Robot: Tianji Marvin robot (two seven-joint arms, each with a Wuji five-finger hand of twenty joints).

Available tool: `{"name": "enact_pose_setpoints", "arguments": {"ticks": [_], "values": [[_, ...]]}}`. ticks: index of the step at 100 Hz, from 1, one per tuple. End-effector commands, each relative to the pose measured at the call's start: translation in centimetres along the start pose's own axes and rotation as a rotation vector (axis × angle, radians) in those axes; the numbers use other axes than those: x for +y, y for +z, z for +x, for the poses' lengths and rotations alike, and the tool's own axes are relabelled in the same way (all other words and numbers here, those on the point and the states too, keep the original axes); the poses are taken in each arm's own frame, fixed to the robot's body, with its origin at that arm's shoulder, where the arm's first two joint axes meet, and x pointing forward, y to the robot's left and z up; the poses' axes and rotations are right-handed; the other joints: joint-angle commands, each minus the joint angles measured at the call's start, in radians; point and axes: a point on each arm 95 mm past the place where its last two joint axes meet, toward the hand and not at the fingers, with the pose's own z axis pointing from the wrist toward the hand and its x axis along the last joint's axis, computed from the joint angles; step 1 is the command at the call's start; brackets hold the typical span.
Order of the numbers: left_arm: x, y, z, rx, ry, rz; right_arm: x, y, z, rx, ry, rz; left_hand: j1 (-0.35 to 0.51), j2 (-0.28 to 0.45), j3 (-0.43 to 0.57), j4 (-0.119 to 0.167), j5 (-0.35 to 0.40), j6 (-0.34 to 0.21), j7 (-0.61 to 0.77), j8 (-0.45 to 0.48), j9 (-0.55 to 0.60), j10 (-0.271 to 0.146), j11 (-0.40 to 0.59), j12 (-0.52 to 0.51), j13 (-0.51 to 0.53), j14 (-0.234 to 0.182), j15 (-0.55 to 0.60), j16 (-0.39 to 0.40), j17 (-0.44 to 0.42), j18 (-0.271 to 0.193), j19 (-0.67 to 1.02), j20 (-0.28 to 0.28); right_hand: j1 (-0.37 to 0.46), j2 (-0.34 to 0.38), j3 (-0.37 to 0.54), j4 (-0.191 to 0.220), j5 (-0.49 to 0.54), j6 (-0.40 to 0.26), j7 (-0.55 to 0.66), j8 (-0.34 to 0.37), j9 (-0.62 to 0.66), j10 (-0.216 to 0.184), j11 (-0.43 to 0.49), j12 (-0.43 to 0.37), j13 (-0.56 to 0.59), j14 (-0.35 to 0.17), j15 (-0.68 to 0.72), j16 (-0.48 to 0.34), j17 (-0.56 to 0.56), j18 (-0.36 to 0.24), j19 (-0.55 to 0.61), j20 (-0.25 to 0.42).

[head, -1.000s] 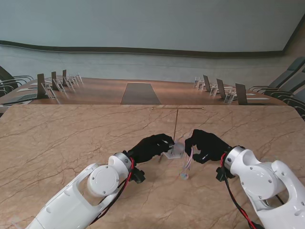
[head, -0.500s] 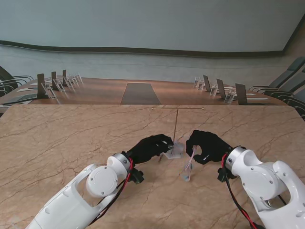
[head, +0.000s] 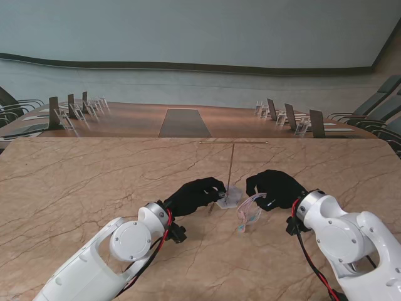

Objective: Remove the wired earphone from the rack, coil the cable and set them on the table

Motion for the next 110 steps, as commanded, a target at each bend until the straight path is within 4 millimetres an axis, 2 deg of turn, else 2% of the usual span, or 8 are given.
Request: {"name": "enact_pose_setpoints", "arguments": {"ticks": [1,18,46,72,75,92,110], "values": [[0.4,-0.3,0.0,0.003,-0.003,-0.003,0.0,0.1,0.1,-0.002,0.002,-0.004,-0.006,0.011,-0.001,0.023,-0.001,-0.027,0.059,0.032,0.020,-0.013,0.035,0.009,0.024,0.018,0.024,0.002,0.009,0.006,0.041,0.013,0.004,0.050,0.047,0.028,0.030,-0.018,0.106,0.004,0.031,0.098,0.037,0.017,0.049,0.125,0.072,0.018,0.039,-0.070,0.032,0.038],[0.5,-0.7,0.0,0.014,0.005,0.000,0.3,0.2,-0.1,-0.009,0.004,-0.013,0.003,0.001,0.000,0.020,-0.012,-0.028,0.139,0.085,0.036,-0.022,0.065,0.029,0.039,0.019,0.044,0.007,0.025,0.008,0.052,0.022,0.007,0.049,0.051,0.029,0.032,-0.019,0.112,0.003,0.065,0.102,0.038,0.019,0.082,0.139,0.087,0.019,0.082,-0.052,0.048,0.041],[1.2,-1.3,0.1,0.024,0.019,-0.024,0.7,0.4,-0.3,-0.029,0.000,-0.048,0.046,-0.021,0.008,0.013,-0.017,-0.046,0.254,0.161,0.077,-0.038,0.120,0.067,0.079,0.025,0.076,0.011,0.064,0.025,0.076,0.040,0.000,0.052,0.052,0.031,0.029,-0.020,0.115,0.003,0.121,0.133,0.049,0.025,0.166,0.178,0.135,0.016,0.209,-0.016,0.104,0.017],[2.4,-1.3,0.3,0.030,0.021,-0.076,1.3,0.7,-0.1,-0.031,-0.004,-0.076,0.090,-0.031,0.001,0.010,-0.007,-0.053,0.289,0.160,0.111,-0.041,0.139,0.077,0.115,0.027,0.091,0.006,0.104,0.036,0.094,0.042,-0.001,0.058,0.047,0.034,0.025,-0.026,0.117,0.006,0.159,0.151,0.052,0.026,0.230,0.201,0.172,0.008,0.312,0.011,0.150,-0.032],[2.5,-1.3,0.4,0.030,0.022,-0.083,1.4,0.7,-0.1,-0.031,-0.004,-0.077,0.090,-0.030,0.000,0.010,-0.006,-0.053,0.290,0.157,0.112,-0.042,0.138,0.076,0.117,0.026,0.091,0.005,0.106,0.037,0.095,0.042,-0.001,0.060,0.043,0.037,0.024,-0.026,0.115,0.008,0.160,0.152,0.051,0.027,0.230,0.201,0.176,-0.003,0.312,0.018,0.161,-0.071],[2.9,-1.2,0.4,0.029,0.016,-0.107,1.5,0.7,0.0,-0.030,0.000,-0.079,0.092,-0.028,-0.005,0.012,0.001,-0.051,0.289,0.146,0.117,-0.040,0.137,0.075,0.120,0.028,0.093,0.002,0.111,0.040,0.098,0.040,0.003,0.078,0.024,0.036,0.013,-0.039,0.112,0.023,0.145,0.127,-0.010,-0.025,0.196,0.183,0.124,-0.053,0.257,0.064,0.096,-0.136],[2.9,-1.2,0.1,0.013,0.023,-0.109,1.5,0.6,0.0,-0.004,-0.011,-0.079,0.090,-0.032,-0.006,0.014,-0.005,-0.054,0.272,0.127,0.106,-0.042,0.130,0.072,0.110,0.024,0.090,-0.001,0.101,0.030,0.093,0.036,0.000,0.081,0.020,0.042,0.017,-0.052,0.106,0.036,0.116,0.113,-0.030,-0.047,0.155,0.164,0.099,-0.073,0.211,0.061,0.066,-0.158]]}}
